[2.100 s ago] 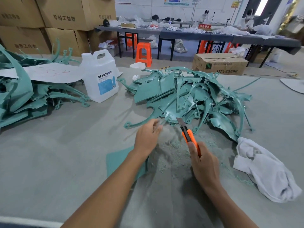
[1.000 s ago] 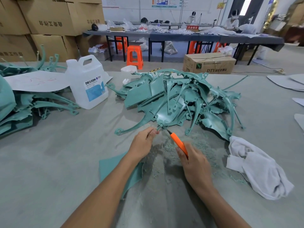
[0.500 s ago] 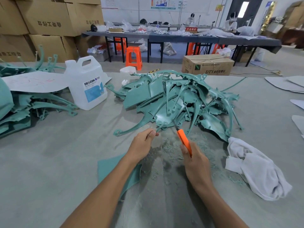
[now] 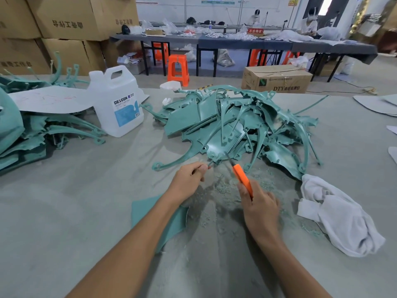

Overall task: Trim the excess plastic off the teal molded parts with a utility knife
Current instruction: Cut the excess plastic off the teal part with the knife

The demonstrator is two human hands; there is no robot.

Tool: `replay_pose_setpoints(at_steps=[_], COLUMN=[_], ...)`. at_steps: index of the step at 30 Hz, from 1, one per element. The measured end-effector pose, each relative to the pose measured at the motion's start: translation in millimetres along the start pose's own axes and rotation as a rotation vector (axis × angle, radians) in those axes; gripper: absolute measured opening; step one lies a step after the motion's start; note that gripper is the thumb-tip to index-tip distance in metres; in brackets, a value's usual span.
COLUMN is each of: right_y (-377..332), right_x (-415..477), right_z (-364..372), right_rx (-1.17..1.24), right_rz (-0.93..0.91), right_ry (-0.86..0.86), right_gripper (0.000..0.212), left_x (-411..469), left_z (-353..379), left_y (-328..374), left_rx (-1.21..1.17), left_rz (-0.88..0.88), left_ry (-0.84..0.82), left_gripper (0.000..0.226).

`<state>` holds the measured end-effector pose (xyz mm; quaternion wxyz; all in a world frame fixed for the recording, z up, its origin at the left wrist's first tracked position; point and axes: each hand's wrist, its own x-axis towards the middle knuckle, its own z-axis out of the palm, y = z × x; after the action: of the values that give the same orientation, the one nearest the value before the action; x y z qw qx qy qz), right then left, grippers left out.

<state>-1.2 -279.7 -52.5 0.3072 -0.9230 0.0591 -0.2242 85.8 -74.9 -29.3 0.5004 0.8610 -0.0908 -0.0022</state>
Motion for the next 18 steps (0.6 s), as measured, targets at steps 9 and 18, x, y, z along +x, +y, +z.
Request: replay_pose_setpoints(at_steps=[9,18], right_y=[3,-4], right_x=[-1,-12], right_z=[-3,0], right_rx=[0.162,-0.025], right_rz=[0.083,-0.376], right_ry=[0.159,0.144], right_gripper=[0.032,0.034], left_x=[-77,-136], left_z=[-54,-31], left_y=[15,-10], left_rx=[0.499,0.912], left_rz=[0.043,-0.170], left_ry=[0.404,0.001], left_gripper=[0.053,0.081])
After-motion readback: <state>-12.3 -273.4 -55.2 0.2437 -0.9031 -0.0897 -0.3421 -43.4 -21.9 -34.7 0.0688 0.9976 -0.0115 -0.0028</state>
